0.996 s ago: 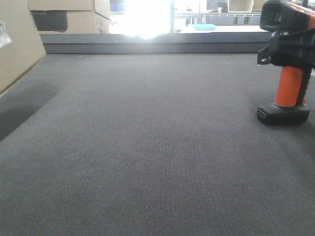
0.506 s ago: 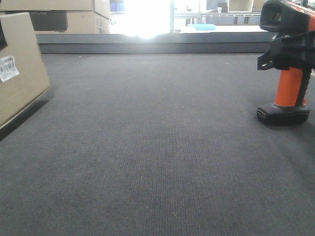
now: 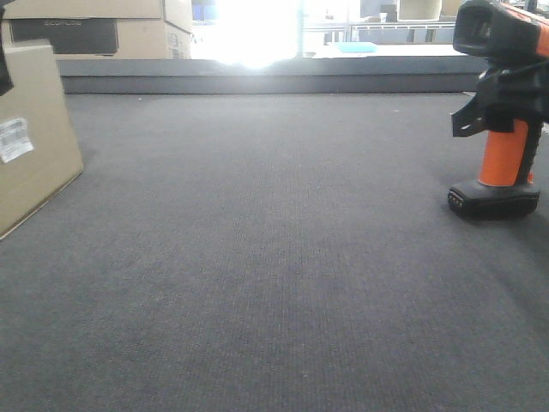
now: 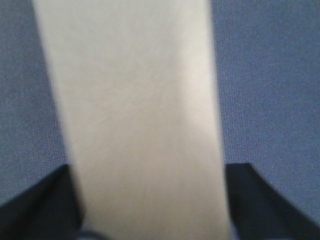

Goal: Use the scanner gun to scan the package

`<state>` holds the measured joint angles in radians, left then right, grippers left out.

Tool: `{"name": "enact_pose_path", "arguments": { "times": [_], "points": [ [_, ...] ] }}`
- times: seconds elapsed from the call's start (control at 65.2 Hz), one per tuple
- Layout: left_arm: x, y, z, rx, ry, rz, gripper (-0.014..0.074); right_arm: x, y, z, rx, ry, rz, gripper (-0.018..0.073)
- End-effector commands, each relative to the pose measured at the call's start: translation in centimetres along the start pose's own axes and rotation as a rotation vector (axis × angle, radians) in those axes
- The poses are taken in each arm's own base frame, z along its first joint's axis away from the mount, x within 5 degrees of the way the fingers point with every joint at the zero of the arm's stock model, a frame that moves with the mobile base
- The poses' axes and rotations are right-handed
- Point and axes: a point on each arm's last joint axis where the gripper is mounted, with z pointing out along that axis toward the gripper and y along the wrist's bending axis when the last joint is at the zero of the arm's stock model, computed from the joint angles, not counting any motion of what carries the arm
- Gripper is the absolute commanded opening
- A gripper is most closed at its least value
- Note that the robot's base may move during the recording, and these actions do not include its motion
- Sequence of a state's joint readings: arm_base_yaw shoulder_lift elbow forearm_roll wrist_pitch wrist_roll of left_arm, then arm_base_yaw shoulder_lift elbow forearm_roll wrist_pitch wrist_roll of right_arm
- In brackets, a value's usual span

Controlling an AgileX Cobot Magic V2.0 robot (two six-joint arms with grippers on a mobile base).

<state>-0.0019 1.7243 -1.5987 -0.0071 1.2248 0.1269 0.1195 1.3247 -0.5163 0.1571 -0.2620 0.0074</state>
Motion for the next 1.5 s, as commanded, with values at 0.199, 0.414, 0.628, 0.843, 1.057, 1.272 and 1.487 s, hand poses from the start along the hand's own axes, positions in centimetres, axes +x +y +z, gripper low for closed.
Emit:
{"name": "enact_pose_path", "arguments": {
  "times": [0.199, 0.414, 0.628, 0.843, 1.057, 1.272, 1.487],
  "points": [
    [-0.1, -0.2, -0.7, 0.002, -0.026, -0.005, 0.0605, -0.6, 0.0, -2.1, -0.008, -0.008, -0.008, 0.0568],
    [0.6, -0.3, -3.5, -0.006, -0.094, -0.004, 0.0605, -0.3, 0.0, -3.6, -0.017, 0.031, -0.007, 0.0568],
    [2.5, -0.6, -8.7, -0.010, -0.229, -0.006, 0.0598, -1.1, 0.2, -6.3, -0.037, 0.010, -0.006, 0.0435],
    [4.9, -1.1, -13.5, -0.005, -0.362, -0.008, 0.0360, -2.0, 0.3, -9.6, -0.059, -0.068, -0.013, -0.0022],
    [7.3, -1.8, -15.0, 0.033, -0.401, -0.014, -0.0109, -2.5, -0.6, -12.4, -0.012, -0.128, -0.049, -0.0153],
    [11.5, -2.2, -13.3, 0.013, -0.504, -0.025, -0.0111, -2.4, -1.6, -13.8, 0.063, -0.139, -0.088, -0.0153],
    [17.3, -2.6, -10.6, -0.045, -0.807, -0.036, -0.0111, -2.2, -1.6, -13.9, 0.064, -0.120, -0.087, -0.0153]
  ]
}}
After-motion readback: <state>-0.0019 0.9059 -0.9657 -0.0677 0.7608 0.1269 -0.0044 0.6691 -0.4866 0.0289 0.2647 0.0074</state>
